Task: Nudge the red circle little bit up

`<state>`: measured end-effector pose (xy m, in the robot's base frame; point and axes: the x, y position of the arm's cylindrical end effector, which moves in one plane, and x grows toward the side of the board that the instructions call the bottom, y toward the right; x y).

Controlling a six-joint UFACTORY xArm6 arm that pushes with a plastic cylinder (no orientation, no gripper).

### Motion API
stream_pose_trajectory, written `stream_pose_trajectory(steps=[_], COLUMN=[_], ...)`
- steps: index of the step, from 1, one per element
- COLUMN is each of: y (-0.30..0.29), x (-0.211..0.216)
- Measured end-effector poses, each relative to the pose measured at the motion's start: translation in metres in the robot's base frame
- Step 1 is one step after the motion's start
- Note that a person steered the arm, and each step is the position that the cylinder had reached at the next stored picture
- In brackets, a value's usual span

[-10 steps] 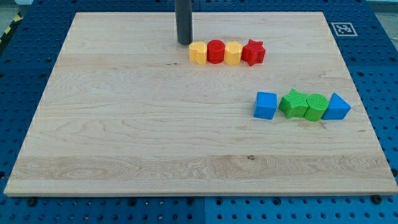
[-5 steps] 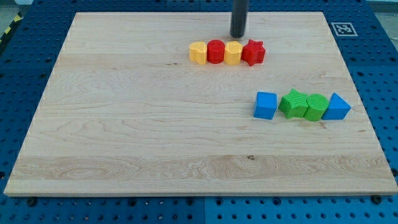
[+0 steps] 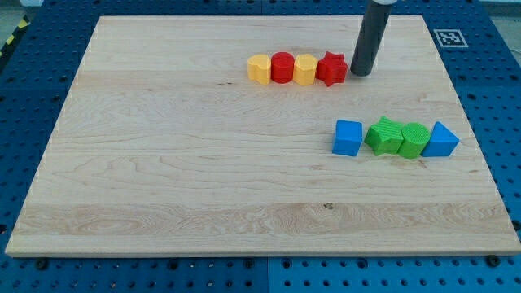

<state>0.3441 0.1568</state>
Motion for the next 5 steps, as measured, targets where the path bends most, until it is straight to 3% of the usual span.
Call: stream_pose_trajectory(steps=[1,3,5], y=[-0.019,-0.099,-0.133], x=[0.024,0.025,-0.018])
